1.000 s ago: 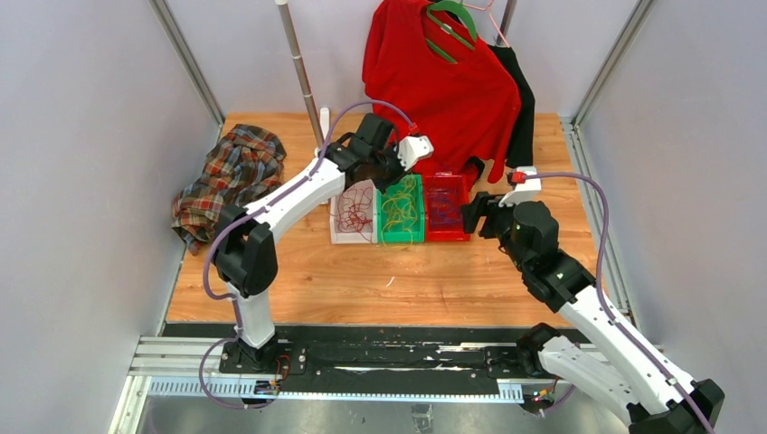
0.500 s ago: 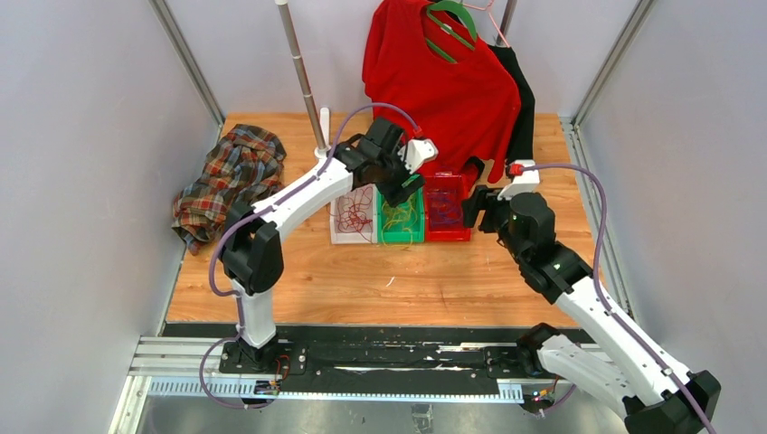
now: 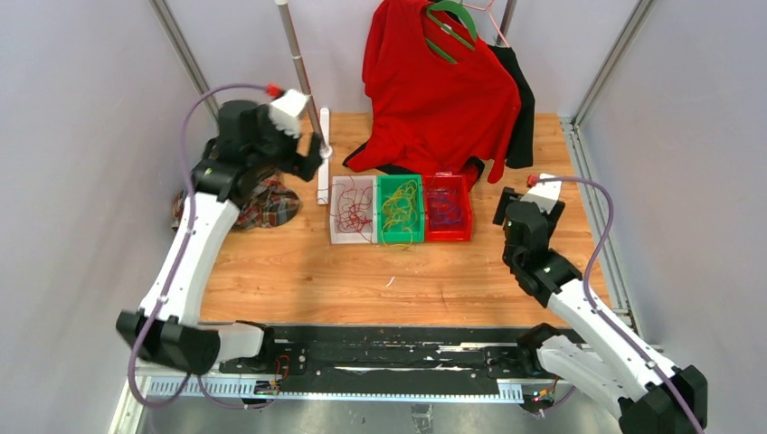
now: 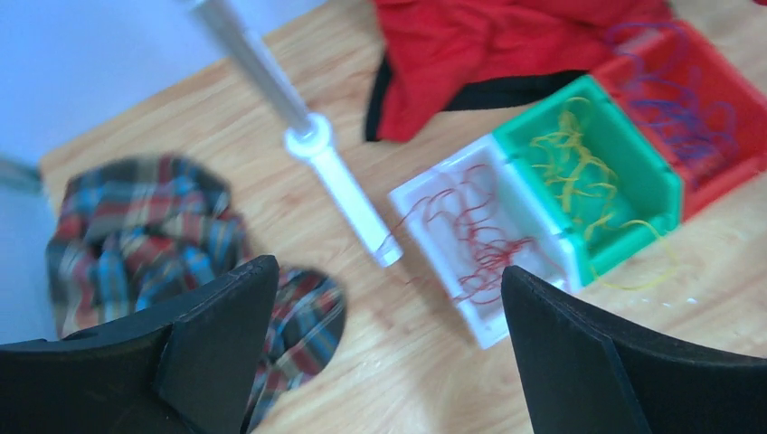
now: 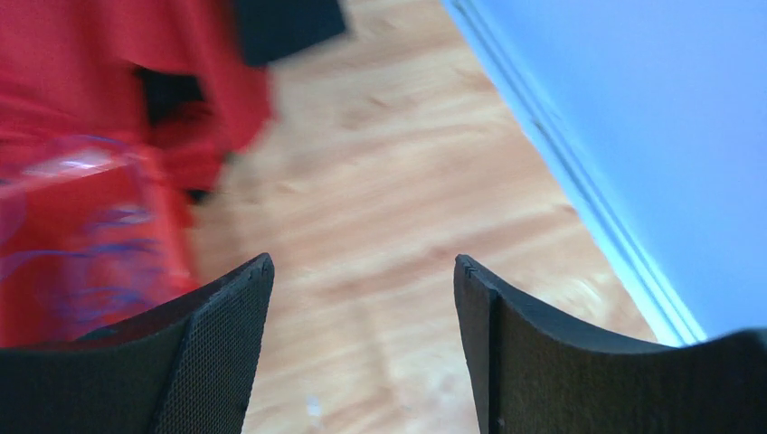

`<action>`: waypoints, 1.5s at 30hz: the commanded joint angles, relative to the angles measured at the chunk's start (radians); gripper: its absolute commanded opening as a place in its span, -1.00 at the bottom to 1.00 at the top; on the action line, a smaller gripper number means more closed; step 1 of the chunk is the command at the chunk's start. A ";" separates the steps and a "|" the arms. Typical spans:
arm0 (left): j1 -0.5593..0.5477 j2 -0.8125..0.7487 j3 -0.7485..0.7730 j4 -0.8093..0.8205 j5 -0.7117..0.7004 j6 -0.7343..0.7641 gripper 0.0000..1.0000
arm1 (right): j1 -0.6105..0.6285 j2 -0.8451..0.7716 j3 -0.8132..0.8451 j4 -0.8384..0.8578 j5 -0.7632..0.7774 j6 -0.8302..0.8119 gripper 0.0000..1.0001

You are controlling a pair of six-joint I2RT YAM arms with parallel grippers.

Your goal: Untangle the cables

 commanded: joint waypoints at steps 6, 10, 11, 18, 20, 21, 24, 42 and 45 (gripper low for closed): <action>0.230 -0.221 -0.560 0.365 0.063 -0.025 0.96 | -0.192 0.103 -0.257 0.236 0.318 0.036 0.46; 0.243 -0.204 -0.765 0.581 0.037 -0.057 0.96 | -0.282 0.188 -0.285 0.283 0.310 0.098 0.46; 0.244 -0.196 -0.806 0.642 0.021 -0.071 0.96 | -0.291 0.210 -0.296 0.322 0.313 0.088 0.46; 0.245 -0.163 -1.109 1.205 -0.037 -0.195 0.96 | -0.314 0.396 -0.343 0.634 0.308 -0.079 0.46; 0.245 -0.143 -1.130 1.241 -0.042 -0.214 0.96 | -0.314 0.422 -0.339 0.691 0.249 -0.131 0.46; 0.245 -0.131 -1.138 1.250 -0.039 -0.207 0.96 | -0.314 0.430 -0.341 0.713 0.219 -0.142 0.46; 0.245 -0.089 -1.184 1.343 -0.045 -0.182 0.96 | -0.314 0.429 -0.353 0.767 0.124 -0.174 0.46; 0.246 0.029 -1.322 1.727 -0.143 -0.135 0.96 | -0.435 0.603 -0.468 1.191 -0.413 -0.302 0.52; 0.246 0.046 -1.331 1.780 -0.152 -0.146 0.95 | -0.425 0.568 -0.440 1.074 -0.394 -0.296 0.54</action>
